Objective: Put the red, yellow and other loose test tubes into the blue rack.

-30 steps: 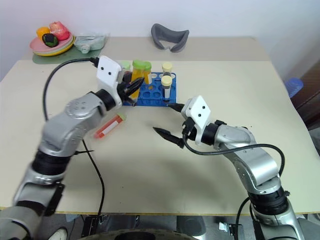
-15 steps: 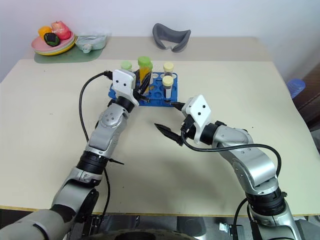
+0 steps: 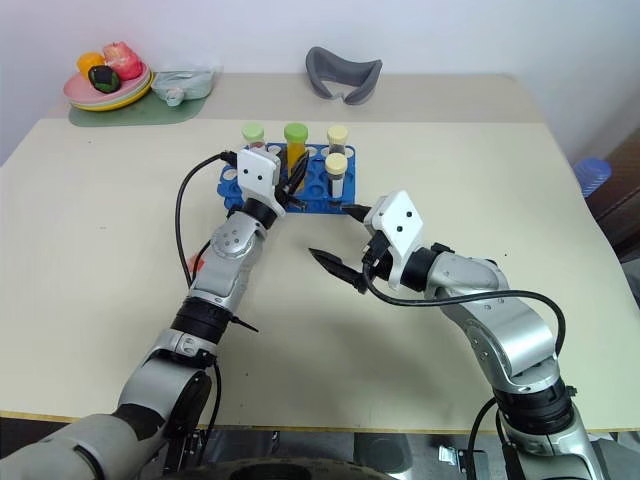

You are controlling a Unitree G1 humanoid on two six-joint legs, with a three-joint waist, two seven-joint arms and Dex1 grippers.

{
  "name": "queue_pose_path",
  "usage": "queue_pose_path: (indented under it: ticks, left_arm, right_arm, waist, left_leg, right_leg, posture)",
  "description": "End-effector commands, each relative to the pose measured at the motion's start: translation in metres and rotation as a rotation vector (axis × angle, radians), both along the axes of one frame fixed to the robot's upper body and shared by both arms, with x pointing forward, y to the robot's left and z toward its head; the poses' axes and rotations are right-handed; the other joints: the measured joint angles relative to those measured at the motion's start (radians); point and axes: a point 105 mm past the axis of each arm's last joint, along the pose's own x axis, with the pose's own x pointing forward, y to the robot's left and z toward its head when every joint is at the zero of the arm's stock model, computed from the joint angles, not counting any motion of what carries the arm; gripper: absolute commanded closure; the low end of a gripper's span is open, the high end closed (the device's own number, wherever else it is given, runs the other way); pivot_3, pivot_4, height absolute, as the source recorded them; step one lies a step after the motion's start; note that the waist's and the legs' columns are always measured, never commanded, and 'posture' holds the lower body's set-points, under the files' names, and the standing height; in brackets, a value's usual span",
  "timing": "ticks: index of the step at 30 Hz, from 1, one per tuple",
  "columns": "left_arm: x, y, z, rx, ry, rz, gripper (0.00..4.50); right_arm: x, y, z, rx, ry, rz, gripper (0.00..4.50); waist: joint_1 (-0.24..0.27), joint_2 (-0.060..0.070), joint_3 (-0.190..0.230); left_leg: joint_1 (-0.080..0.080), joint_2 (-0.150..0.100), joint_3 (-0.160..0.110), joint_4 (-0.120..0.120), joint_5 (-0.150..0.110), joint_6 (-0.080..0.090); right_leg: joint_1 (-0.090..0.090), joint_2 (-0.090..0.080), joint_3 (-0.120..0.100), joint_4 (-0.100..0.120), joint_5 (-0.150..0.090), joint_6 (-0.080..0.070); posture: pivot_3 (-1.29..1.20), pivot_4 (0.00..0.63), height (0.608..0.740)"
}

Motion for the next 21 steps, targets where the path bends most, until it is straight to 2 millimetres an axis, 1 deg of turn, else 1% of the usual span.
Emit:
queue_pose_path:
  ticks: [1,7,8,9,12,13,14,18,21]
  left_arm:
    - [-0.002,-0.003,0.014,-0.021,-0.059,-0.009,3.74]
    - [-0.002,-0.003,0.01,-0.041,-0.048,-0.013,3.74]
    - [-0.003,-0.002,0.01,-0.055,-0.039,-0.023,2.69]
    - [-0.003,-0.002,0.01,-0.064,-0.035,-0.028,2.29]
    - [-0.008,0.002,0.013,-0.074,-0.031,-0.048,0.69]
    - [-0.011,0.006,0.017,-0.082,-0.035,-0.056,0.25]
    - [-0.015,0.009,0.02,-0.092,-0.037,-0.063,0.06]
    - [-0.028,0.03,0.036,-0.098,-0.013,-0.071,0.06]
    - [-0.041,0.049,0.053,-0.079,0.02,-0.083,0.06]
  right_arm:
    - [-0.006,-0.001,0.011,0.008,-0.045,0.005,0.0]
    - [-0.007,0.0,0.01,0.008,-0.043,0.01,0.0]
    - [-0.007,0.001,0.011,0.008,-0.043,0.011,0.0]
    - [-0.007,0.001,0.011,0.007,-0.044,0.011,0.0]
    - [-0.007,0.001,0.011,0.006,-0.046,0.014,0.0]
    - [-0.007,0.001,0.012,0.006,-0.047,0.014,0.0]
    - [-0.007,0.001,0.012,0.005,-0.048,0.013,0.0]
    - [-0.008,-0.002,0.013,-0.005,-0.05,0.011,0.0]
    - [-0.009,-0.005,0.013,-0.02,-0.052,0.015,0.0]
  waist:
    - [0.0,0.0,0.0]
    - [0.0,0.0,0.0]
    - [0.0,0.0,0.0]
    - [0.0,0.0,0.0]
    - [-0.002,0.0,0.0]
    - [-0.004,0.0,0.0]
    - [-0.005,0.0,0.0]
    - [-0.006,0.0,0.0]
    - [-0.005,0.0,0.0]
  left_leg:
    - [0.0,0.0,0.0,0.0,0.0,0.0]
    - [0.0,0.0,0.0,0.0,0.0,0.0]
    - [0.0,0.0,0.0,0.0,0.0,0.0]
    - [0.0,0.0,0.0,0.0,0.0,0.0]
    - [0.0,0.0,0.0,0.0,0.0,0.0]
    - [0.0,0.0,0.0,0.0,0.0,0.0]
    - [0.0,0.0,0.0,0.0,0.0,0.0]
    - [0.001,0.0,0.0,0.0,0.0,0.0]
    - [0.0,0.0,0.0,0.0,0.0,0.0]
  right_leg:
    - [0.0,0.0,0.0,0.0,0.0,0.0]
    - [0.0,0.0,0.0,0.0,0.0,0.0]
    - [0.0,0.0,0.0,0.0,0.0,0.0]
    - [0.0,0.0,0.0,0.0,0.0,0.0]
    - [0.0,0.0,0.0,0.0,0.0,0.0]
    - [0.0,0.0,0.0,0.0,0.0,0.0]
    - [0.0,0.0,0.0,0.0,0.0,0.0]
    - [0.0,0.0,0.0,0.001,0.0,0.0]
    - [0.0,0.0,0.0,0.001,0.0,0.0]
  posture:
    - [0.0,0.15,0.74]
    - [0.0,0.15,0.74]
    - [0.0,0.15,0.74]
    - [0.0,0.15,0.74]
    - [0.0,0.15,0.74]
    - [0.0,0.15,0.74]
    - [0.0,0.15,0.74]
    - [0.0,0.15,0.74]
    - [0.0,0.15,0.74]
